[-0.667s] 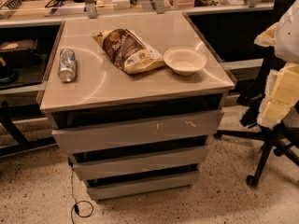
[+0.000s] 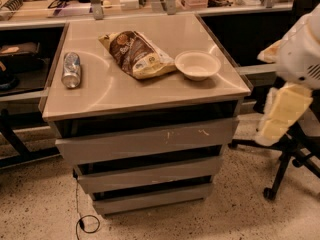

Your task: Open top drawer

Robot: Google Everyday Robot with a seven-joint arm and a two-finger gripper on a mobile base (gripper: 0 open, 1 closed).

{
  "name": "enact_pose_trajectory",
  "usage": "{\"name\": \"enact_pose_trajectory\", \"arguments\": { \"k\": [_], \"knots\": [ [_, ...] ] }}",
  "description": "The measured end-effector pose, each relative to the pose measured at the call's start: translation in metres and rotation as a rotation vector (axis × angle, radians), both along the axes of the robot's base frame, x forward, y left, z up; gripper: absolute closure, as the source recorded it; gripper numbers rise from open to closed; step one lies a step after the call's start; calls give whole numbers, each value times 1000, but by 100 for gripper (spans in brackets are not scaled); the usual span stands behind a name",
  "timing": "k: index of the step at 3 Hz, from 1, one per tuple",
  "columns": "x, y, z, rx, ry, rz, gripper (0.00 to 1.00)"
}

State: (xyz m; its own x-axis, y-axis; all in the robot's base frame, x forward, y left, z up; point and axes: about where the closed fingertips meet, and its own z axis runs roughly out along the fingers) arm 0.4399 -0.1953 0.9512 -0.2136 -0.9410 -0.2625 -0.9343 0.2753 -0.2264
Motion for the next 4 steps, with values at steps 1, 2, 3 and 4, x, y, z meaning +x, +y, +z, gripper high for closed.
{"name": "enact_pose_trajectory", "arguments": {
  "k": [1, 2, 3, 4],
  "knots": [
    [1, 50, -65, 112, 44, 42, 0],
    [9, 101, -130, 189, 80, 102, 0],
    [21, 138, -175, 232, 95, 144, 0],
    [25, 140, -176, 238, 85, 141, 0]
  ]
}}
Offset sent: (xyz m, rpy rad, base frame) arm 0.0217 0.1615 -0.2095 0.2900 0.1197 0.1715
